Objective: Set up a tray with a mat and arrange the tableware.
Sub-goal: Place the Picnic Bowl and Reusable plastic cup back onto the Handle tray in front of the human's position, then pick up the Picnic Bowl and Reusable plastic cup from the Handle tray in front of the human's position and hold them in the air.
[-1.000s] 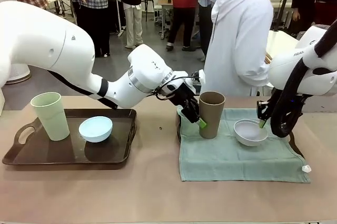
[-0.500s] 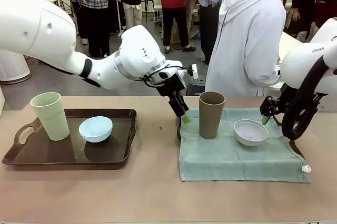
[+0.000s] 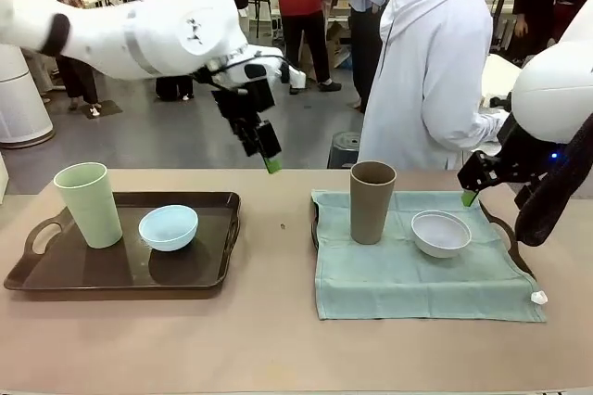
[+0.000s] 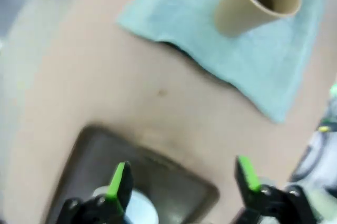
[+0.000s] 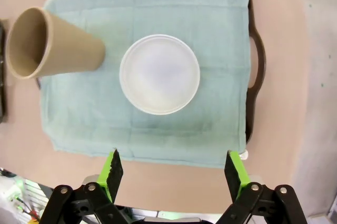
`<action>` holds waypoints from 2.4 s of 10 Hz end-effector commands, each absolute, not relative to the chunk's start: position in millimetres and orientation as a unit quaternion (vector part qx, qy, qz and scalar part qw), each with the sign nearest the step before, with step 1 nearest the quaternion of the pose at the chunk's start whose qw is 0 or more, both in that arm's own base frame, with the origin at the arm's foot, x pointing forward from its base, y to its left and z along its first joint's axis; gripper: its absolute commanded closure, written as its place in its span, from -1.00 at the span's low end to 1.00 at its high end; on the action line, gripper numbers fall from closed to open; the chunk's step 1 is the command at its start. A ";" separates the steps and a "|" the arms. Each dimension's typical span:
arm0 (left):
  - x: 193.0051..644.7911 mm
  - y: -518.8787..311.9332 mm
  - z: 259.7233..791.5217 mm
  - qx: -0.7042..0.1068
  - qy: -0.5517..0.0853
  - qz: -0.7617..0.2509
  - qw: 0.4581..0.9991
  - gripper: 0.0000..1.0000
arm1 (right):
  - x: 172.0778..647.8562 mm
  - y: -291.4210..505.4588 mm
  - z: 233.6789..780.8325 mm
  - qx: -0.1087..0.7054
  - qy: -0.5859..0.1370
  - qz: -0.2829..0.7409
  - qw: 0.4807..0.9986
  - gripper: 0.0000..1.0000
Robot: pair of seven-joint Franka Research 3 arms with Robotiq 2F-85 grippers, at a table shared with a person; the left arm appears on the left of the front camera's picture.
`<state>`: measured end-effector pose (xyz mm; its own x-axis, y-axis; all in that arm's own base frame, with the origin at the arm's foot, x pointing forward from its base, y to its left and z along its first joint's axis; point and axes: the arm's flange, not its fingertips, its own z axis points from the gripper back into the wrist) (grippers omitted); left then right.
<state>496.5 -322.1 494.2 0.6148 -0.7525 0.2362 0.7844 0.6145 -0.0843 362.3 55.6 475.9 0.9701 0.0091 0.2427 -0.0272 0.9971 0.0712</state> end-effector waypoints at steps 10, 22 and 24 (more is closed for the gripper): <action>439.6 -280.9 528.6 -0.022 -0.019 -0.209 0.977 -1.00 | 335.1 71.1 508.7 0.035 -0.143 0.017 0.989 -1.00; 405.2 -117.4 563.9 -0.149 -0.012 -0.153 0.977 -1.00 | 320.5 -9.2 522.4 0.101 -0.130 -0.099 0.981 -1.00; 399.4 -52.6 561.5 -0.191 0.009 -0.133 0.972 -1.00 | 319.9 -43.9 521.2 0.139 -0.102 -0.122 0.977 -1.00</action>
<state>400.5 -66.9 570.9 0.9615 -0.2696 0.0530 0.2717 0.9045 -0.3288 319.1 -36.8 520.8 0.9433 -0.2617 0.2043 0.2100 0.9469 0.2435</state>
